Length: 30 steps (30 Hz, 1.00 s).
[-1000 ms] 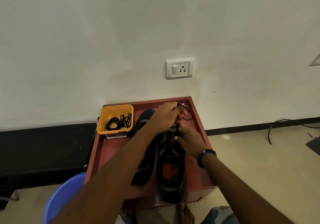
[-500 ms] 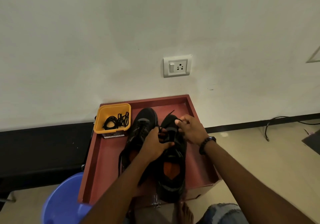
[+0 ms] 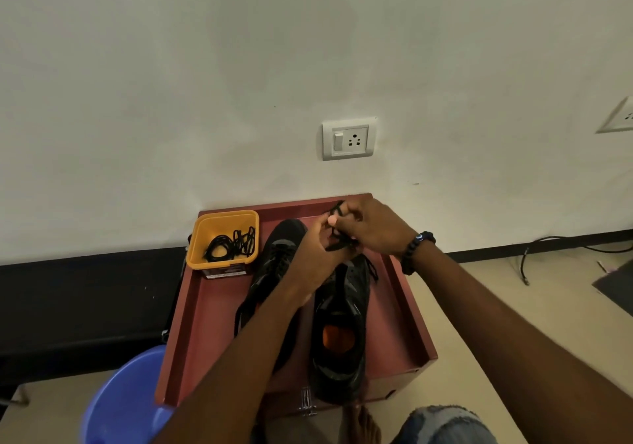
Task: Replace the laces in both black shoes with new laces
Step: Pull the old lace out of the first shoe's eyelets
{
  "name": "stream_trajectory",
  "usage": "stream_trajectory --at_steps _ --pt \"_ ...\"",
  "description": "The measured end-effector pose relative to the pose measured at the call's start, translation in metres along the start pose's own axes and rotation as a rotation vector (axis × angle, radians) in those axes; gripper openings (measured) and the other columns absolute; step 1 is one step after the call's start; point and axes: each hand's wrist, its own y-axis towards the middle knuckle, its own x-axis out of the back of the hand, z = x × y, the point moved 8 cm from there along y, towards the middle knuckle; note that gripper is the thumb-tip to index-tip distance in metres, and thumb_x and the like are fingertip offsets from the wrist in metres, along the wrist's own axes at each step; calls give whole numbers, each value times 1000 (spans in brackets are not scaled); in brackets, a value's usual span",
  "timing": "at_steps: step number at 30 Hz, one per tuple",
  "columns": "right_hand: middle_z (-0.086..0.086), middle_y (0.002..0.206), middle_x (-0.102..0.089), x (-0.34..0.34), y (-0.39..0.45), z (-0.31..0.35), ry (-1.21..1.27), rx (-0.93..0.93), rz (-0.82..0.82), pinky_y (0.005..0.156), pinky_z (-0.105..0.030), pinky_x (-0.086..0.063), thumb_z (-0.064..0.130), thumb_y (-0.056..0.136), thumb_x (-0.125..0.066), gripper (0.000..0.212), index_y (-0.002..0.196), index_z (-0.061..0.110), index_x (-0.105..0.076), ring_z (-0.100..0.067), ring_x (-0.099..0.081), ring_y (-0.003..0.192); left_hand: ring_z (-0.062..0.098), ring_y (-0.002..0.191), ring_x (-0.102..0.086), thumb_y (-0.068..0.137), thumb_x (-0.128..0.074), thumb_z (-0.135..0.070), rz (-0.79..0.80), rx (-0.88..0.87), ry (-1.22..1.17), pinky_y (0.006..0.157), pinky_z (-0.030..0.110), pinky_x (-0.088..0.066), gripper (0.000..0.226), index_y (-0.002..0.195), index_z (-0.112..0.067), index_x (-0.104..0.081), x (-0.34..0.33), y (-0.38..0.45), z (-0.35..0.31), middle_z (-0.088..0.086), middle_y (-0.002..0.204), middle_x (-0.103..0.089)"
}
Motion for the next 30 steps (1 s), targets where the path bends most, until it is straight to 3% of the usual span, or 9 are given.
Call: stream_trajectory --at_steps 3,7,11,14,16,18,21,26,30 --pt "7 82 -71 -1 -3 17 10 77 42 77 -29 -56 37 95 -63 19 86 21 -69 -8 -67 79 24 110 -68 89 -71 -9 157 38 -106 92 33 -56 42 129 -11 -57 -11 0 -19 8 117 -71" --pt "7 80 -69 14 -7 22 57 97 -29 72 -17 -48 37 95 -62 20 84 23 -72 -2 -62 74 23 92 -69 96 -62 -15 30 101 -117 83 31 -56 18 112 -9 -70 15 -2 -21 13 99 -75" --pt "11 109 -60 -28 -21 -13 249 -106 81 78 -18 -46 41 89 -69 40 122 23 -56 -5 -59 96 5 65 -57 103 -50 -16 -156 102 62 59 17 -44 21 110 -15 -70 49 -9 -32 -4 80 -69" --pt "3 130 -53 -83 -37 -42 -125 -96 257 95 -29 -47 40 86 -73 60 138 26 -48 -18 -52 120 3 60 -55 104 -49 -17 -158 52 168 57 21 -42 18 117 -15 -61 59 -8 -48 -3 78 -68" --pt "1 130 -57 -88 -39 -45 -255 -27 183 100 -29 -42 39 91 -66 39 128 25 -61 -19 -51 122 4 64 -57 104 -48 -19 -157 40 281 57 21 -42 15 118 -16 -52 66 -8 -54 0 81 -68" --pt "4 108 -65 -81 -39 -45 -180 -18 127 92 -24 -45 33 97 -59 21 107 20 -71 -14 -60 104 2 62 -56 105 -45 -20 -168 27 416 53 15 -41 13 117 -17 -48 75 -7 -57 3 86 -68" --pt "5 80 -65 -60 -37 -45 46 -102 55 75 -25 -54 30 99 -57 22 95 14 -71 -13 -64 75 -4 53 -54 107 -40 -17 -169 34 483 51 11 -40 15 114 -15 -53 82 -7 -48 2 83 -65" --pt "-13 82 -71 -27 -28 -2 967 -262 -96 64 -24 -59 7 95 -62 14 107 1 -59 -16 -71 70 13 87 -69 105 -44 -16 -112 55 281 72 19 -50 20 116 -16 -61 52 -10 -20 6 102 -72" --pt "-18 95 -70 -28 -16 19 1245 -356 -46 70 -24 -60 -2 97 -54 14 110 -7 -58 -21 -73 84 16 97 -70 106 -40 -20 -35 111 -197 80 27 -54 25 111 -15 -64 10 -17 -17 4 103 -73"
